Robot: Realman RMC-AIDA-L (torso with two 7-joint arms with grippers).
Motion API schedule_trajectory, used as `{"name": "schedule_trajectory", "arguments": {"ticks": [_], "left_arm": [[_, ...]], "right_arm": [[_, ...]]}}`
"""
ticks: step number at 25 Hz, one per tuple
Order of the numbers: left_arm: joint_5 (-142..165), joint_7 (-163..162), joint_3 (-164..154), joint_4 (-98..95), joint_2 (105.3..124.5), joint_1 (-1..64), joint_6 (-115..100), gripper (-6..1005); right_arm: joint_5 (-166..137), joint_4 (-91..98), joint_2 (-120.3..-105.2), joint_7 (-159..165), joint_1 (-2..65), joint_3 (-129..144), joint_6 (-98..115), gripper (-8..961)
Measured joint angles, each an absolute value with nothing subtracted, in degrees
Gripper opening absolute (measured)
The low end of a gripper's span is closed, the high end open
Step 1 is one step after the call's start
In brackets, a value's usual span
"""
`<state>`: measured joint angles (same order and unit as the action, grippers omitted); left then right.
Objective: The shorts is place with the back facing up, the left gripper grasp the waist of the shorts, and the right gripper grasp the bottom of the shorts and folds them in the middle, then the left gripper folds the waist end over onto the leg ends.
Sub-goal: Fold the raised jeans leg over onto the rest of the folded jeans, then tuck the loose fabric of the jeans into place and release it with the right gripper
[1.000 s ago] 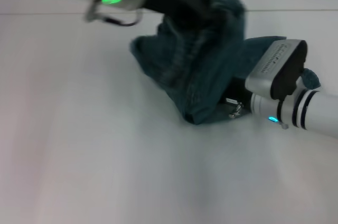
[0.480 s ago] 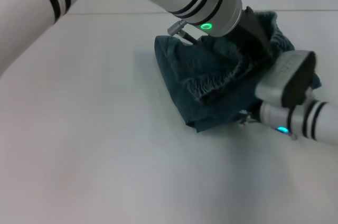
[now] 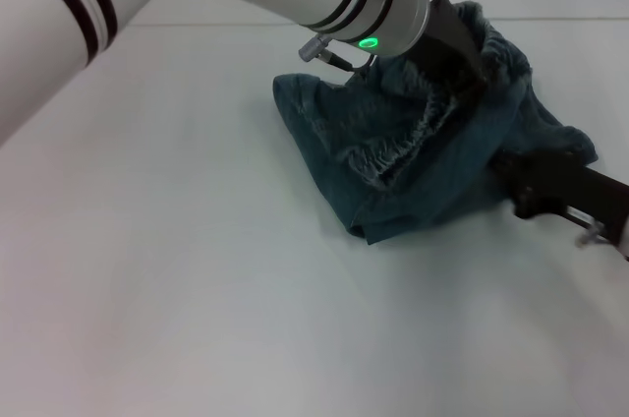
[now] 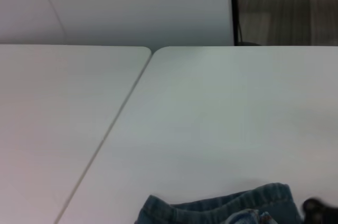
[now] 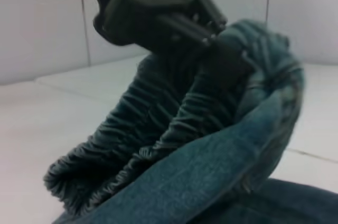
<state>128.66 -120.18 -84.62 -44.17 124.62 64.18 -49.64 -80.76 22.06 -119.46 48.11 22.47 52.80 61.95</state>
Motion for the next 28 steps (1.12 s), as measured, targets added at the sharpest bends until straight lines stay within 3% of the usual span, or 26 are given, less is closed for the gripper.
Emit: {"name": "schedule_trajectory", "arguments": {"ticks": [7, 15, 20, 24, 28], "left_arm": [[126.02, -119.94, -88.61, -44.05, 124.65, 63.91, -46.27, 118], [121.98, -118.47, -92.2, -44.51, 124.63, 64.37, -45.18, 128], [122.24, -118.43, -92.8, -44.39, 124.57, 64.3, -45.47, 349], [122.29, -118.03, -92.81, -44.86, 124.51, 63.78, -45.53, 457], [121.27, -116.0, -92.21, -51.19, 124.45, 58.16, -45.6, 565]], "right_arm": [[-81.02, 26.51, -118.54, 48.38, 14.21, 52.75, 72.89, 8], [-82.62, 26.54, -118.9, 48.53, 12.95, 52.65, 75.15, 10], [-83.14, 26.38, -119.09, 48.68, 13.43, 52.84, 75.1, 12], [-83.29, 26.32, -119.1, 48.84, 13.85, 53.1, 74.98, 13], [-83.47, 26.83, -119.03, 49.76, 13.9, 53.12, 75.79, 14]]}}
